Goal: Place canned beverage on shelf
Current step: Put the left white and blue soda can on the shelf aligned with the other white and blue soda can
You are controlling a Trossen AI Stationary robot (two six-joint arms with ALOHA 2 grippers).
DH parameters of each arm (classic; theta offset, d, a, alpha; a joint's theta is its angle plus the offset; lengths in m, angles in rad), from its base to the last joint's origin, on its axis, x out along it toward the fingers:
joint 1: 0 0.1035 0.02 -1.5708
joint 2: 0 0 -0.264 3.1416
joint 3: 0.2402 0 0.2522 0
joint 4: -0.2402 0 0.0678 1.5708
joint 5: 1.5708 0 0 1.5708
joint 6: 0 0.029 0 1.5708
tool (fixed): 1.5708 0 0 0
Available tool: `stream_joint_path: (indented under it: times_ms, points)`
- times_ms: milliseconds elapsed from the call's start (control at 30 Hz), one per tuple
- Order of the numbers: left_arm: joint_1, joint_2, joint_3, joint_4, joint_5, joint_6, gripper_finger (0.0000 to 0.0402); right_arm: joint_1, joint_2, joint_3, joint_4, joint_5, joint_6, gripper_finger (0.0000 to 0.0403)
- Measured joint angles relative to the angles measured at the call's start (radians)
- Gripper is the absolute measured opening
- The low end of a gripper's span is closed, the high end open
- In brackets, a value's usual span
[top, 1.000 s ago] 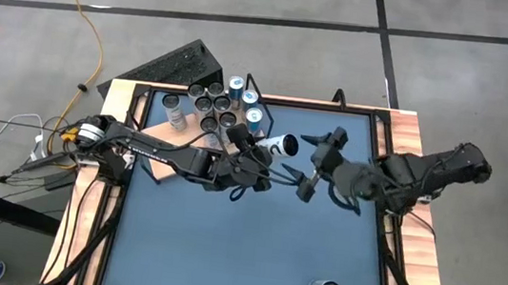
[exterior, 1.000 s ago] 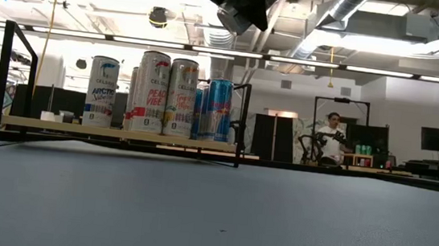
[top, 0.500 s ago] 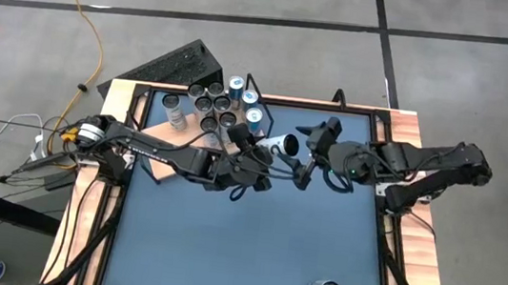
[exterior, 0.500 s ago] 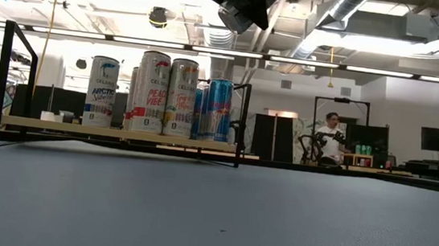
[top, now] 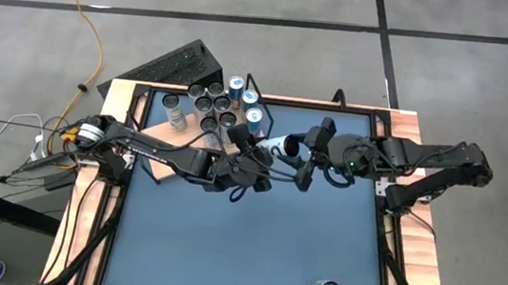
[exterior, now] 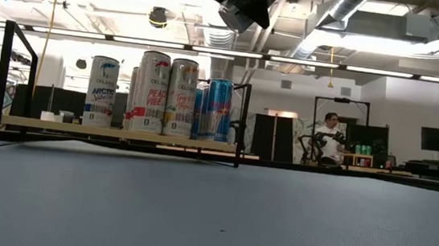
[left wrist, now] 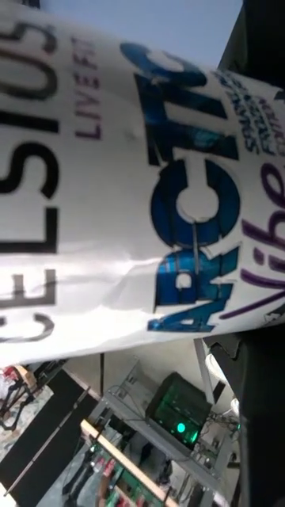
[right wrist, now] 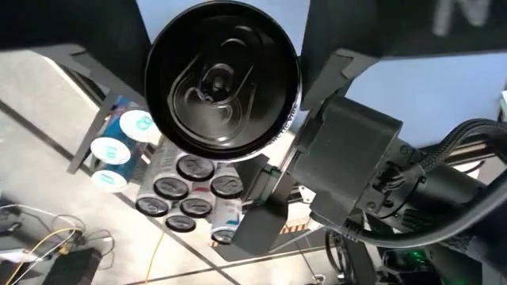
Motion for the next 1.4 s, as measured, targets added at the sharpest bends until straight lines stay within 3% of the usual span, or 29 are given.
stream_joint_path:
  times_ms: [100, 333, 667, 800, 900, 1233, 1400]
  points:
    - [0.001, 0.0, 0.0, 0.011, 0.003, 0.016, 0.024, -0.006, -0.001, 0.0, -0.007, -0.001, -0.001, 0.022]
    - [0.001, 0.0, 0.0, 0.01, 0.024, 0.024, 0.0241, -0.005, -0.002, 0.0, -0.011, 0.0, 0.004, 0.0217]
    - [0.002, -0.001, 0.003, 0.017, 0.33, 0.101, 0.0293, 0.016, 0.004, -0.004, -0.041, -0.033, -0.004, 0.0217]
    - [0.002, -0.004, 0.003, -0.007, 0.413, 0.055, 0.0307, 0.037, 0.003, -0.004, -0.039, -0.027, -0.018, 0.0217]
    - [0.013, -0.024, 0.003, -0.039, 0.542, -0.028, 0.031, 0.061, 0.003, -0.004, -0.037, -0.026, -0.071, 0.0217]
    - [0.113, -0.097, 0.003, -0.039, 1.253, -0.152, 0.0312, 0.183, -0.002, -0.001, 0.0, -0.028, -0.297, 0.0217]
    - [0.123, -0.087, 0.002, -0.028, 1.425, -0.14, 0.0312, 0.236, -0.002, 0.0, 0.004, -0.032, -0.351, 0.0217]
